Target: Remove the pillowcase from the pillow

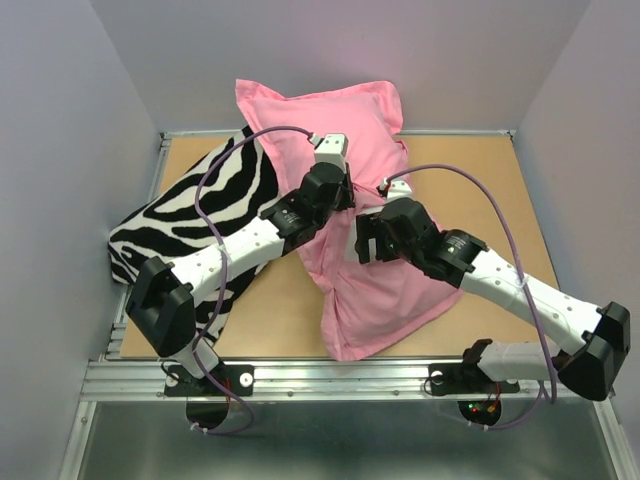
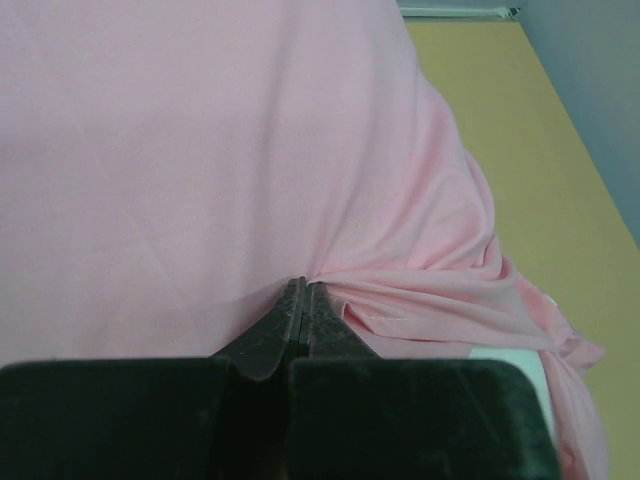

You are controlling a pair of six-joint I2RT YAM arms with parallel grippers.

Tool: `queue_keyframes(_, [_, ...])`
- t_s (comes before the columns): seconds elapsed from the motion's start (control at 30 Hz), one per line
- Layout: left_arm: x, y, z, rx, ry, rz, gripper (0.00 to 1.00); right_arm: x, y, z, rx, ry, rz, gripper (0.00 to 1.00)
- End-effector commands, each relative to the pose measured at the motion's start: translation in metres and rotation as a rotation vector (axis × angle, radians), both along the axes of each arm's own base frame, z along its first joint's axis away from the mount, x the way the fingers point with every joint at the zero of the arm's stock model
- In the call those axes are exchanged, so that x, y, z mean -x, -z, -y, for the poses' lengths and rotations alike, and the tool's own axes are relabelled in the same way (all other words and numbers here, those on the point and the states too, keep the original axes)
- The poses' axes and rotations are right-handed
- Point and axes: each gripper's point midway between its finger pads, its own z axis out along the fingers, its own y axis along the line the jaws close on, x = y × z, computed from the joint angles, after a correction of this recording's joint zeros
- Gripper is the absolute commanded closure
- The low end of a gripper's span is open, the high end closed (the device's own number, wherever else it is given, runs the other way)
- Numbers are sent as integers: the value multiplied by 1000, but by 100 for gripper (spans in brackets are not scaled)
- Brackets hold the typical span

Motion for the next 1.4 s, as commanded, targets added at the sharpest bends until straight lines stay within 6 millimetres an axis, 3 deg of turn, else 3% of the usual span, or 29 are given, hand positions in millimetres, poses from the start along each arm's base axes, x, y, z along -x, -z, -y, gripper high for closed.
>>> queue_keyframes(0.0, [-2,-32,-19,69,-41,53,100,-22,-5,7,99,21,96,10])
queue_keyframes(0.1, [-3,-38,-23,82,-39,58,100,-14,23,9,142,-9,43,4])
queue_keyframes(0.33, [-6,-45,-27,79,-45,67,100,21,55,-8,149,-148,-78,0])
queue_keyframes(0.4, [-5,-47,-26,84,-35,65,100,25,61,-11,148,-171,-100,0])
queue_keyframes(0.47, [-3,-49,-25,106,-26,60,100,19,83,-11,208,-149,-136,3])
queue_keyframes(0.53, [1,-47,-20,121,2,47,100,14,109,-18,249,-139,-190,28])
queue_keyframes(0.57, [4,-50,-21,143,3,44,99,8,107,-28,227,-142,-185,67])
queue_keyframes(0.6, [7,-48,-22,148,7,38,94,5,106,-35,211,-142,-185,85])
queue_keyframes(0.63, [10,-39,-24,144,6,22,79,4,106,-45,181,-154,-200,97])
queue_keyframes(0.7, [20,-48,-30,183,13,29,66,0,85,-67,74,-186,-168,99])
queue_keyframes(0.73, [26,-39,-34,181,17,15,58,-1,76,-74,30,-192,-159,99])
queue_keyframes(0.77, [35,-55,-40,218,25,40,55,-3,62,-83,-26,-207,-134,99])
queue_keyframes(0.83, [49,-53,-49,247,14,33,52,-1,44,-95,-104,-225,-122,99])
queue_keyframes(0.87, [61,-69,-59,291,13,58,51,-3,33,-100,-142,-231,-98,99])
queue_keyframes(0.93, [81,-72,-67,336,0,56,51,-5,10,-105,-214,-223,-63,99])
queue_keyframes(1.0, [91,-62,-73,329,-41,33,51,-5,-6,-106,-250,-221,-36,100])
queue_keyframes(1.03, [106,-54,-66,341,-26,4,51,-8,-15,-106,-267,-202,-16,99])
queue_keyframes(1.13, [122,-33,-64,326,-72,-51,50,-12,-32,-104,-293,-174,28,99])
queue_keyframes(1.37, [180,21,-48,475,-147,-243,46,-4,-51,-110,-337,-165,71,100])
